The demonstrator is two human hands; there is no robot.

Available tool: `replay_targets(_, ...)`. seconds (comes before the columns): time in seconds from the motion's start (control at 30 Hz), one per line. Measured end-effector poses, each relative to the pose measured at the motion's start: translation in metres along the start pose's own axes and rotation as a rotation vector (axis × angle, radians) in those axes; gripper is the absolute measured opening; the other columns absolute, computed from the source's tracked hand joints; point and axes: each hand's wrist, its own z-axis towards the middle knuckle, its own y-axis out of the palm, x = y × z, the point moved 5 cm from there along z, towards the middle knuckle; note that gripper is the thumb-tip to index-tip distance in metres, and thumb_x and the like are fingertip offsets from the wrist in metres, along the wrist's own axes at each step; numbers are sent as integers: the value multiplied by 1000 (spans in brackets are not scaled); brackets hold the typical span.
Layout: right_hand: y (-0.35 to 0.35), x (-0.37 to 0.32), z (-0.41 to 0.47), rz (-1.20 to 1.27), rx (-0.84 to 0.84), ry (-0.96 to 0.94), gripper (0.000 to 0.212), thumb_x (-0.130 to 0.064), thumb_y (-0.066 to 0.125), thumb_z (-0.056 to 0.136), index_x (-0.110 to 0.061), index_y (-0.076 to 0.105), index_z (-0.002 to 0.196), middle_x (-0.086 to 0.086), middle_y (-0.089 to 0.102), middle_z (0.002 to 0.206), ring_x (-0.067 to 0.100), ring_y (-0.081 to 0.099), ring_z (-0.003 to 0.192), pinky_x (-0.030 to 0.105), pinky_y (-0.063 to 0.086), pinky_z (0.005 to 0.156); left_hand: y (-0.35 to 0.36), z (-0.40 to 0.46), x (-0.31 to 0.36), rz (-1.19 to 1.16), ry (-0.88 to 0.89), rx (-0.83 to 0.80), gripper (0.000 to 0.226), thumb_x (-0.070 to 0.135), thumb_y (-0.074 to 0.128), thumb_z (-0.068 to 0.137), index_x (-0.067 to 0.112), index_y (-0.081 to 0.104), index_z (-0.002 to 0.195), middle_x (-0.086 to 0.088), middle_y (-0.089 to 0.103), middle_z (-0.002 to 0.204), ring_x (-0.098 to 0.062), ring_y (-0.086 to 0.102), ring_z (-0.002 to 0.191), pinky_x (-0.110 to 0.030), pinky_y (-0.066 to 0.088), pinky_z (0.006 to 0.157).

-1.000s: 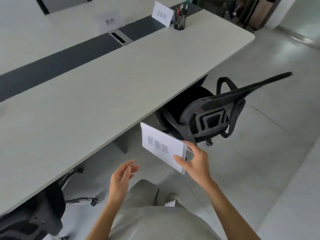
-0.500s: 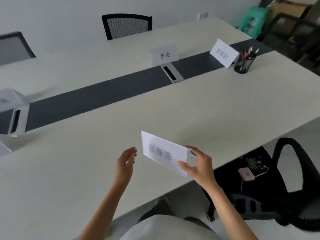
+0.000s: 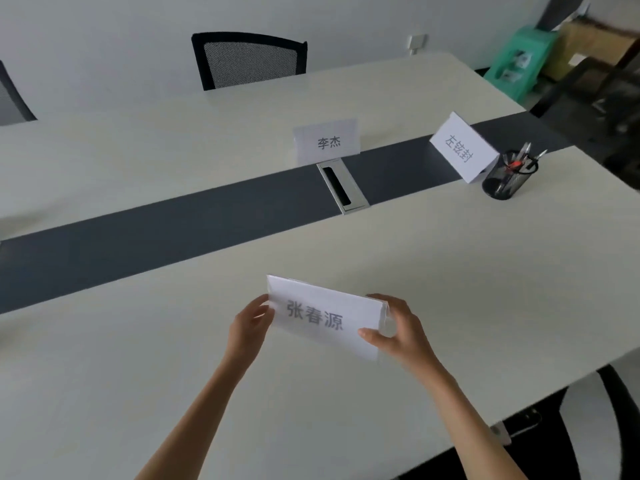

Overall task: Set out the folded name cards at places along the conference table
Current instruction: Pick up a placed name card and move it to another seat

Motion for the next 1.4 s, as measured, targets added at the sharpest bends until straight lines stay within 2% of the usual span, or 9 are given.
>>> replay_targets(0.03,-10,5,15,-38,-15,-1,46,-33,76,63,-40,49,100,-20,51,106,1,49,103,-2,31,81,8,9,9,1,8,9,28,19,52,89,21,58,116,-8,67,103,-25,63,97,-44,50,91)
replay_targets(0.13,-44,28,62,-32,-3,27,45,-21,78,67,-38,49,97,-9,58,108,15,53,107,16,39,87,34,39,37,-25,52,42,28,16,52,89,18,58,116,-8,67,106,-22,63,97,-41,50,91)
replay_targets(0.33,-87,67,144,-34,26,106,45,-8,72,73,-19,51,112,1,60,109,21,55,105,24,43,84,87,88,66,-50,38,25,38,11,50,88,16,53,125,-5,66,112,-18,60,103,-28,43,88)
replay_targets(0.57,-98,93,191,-40,14,127,53,-7,68,77,-16,45,124,4,58,112,19,54,100,-2,40,68,112,115,60,-14,-12,-3,38,8,49,87,15,53,125,-5,66,112,-17,61,100,-29,45,88)
replay_targets(0.73,-98,99,198,-74,3,97,54,-8,69,77,-17,45,125,-8,53,119,17,53,109,24,41,95,115,119,46,27,-55,24,31,6,50,87,11,56,116,-8,67,104,-22,63,97,-33,49,89)
replay_targets(0.93,-97,112,189,0,135,144,65,-9,73,74,-12,41,129,-1,55,117,14,58,102,13,43,88,117,126,49,64,-16,83,20,10,58,85,7,61,105,-3,64,92,-18,61,84,-16,43,70)
replay_targets(1.07,-95,124,177,30,236,158,36,-5,71,74,-7,57,107,5,65,99,-16,61,77,3,47,74,116,133,48,72,-6,140,8,10,67,77,10,61,83,0,64,77,-6,59,73,-2,44,61)
replay_targets(1.2,-95,133,184,-7,233,144,13,-6,70,75,-10,63,85,6,68,83,-16,60,69,5,47,70,117,139,47,67,-44,197,13,12,72,73,7,61,74,6,61,67,-5,58,66,-8,44,58)
replay_targets(1.4,-102,127,217,-35,252,107,9,-8,68,77,-4,65,84,2,67,81,-18,58,67,1,41,64,124,156,57,85,-74,210,10,12,72,72,5,66,76,1,64,66,-7,58,62,-6,42,52)
